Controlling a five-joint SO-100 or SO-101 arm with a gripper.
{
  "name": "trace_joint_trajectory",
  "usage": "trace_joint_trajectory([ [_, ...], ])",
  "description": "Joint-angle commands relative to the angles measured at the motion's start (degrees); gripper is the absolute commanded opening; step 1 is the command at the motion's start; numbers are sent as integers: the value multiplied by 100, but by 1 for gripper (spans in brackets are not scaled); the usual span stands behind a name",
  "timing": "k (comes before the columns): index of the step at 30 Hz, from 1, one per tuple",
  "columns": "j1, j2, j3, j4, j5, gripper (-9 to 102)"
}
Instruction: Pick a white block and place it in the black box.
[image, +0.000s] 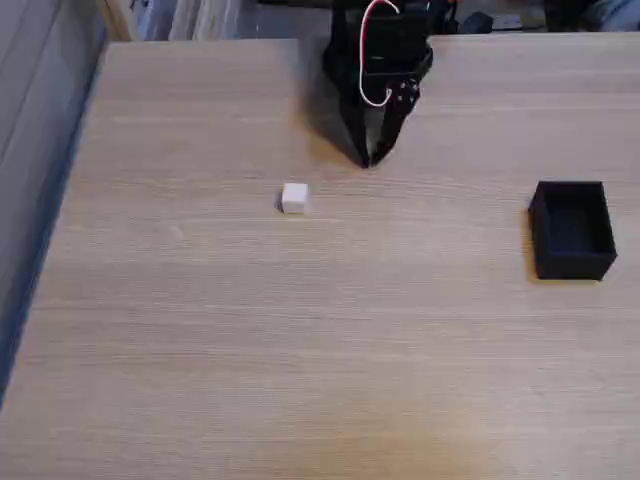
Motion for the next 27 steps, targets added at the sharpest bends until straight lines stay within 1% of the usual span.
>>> trace_joint_trajectory([
  [1, 53, 35, 88, 26, -88, 0],
  [27, 167, 35, 79, 26, -88, 0],
])
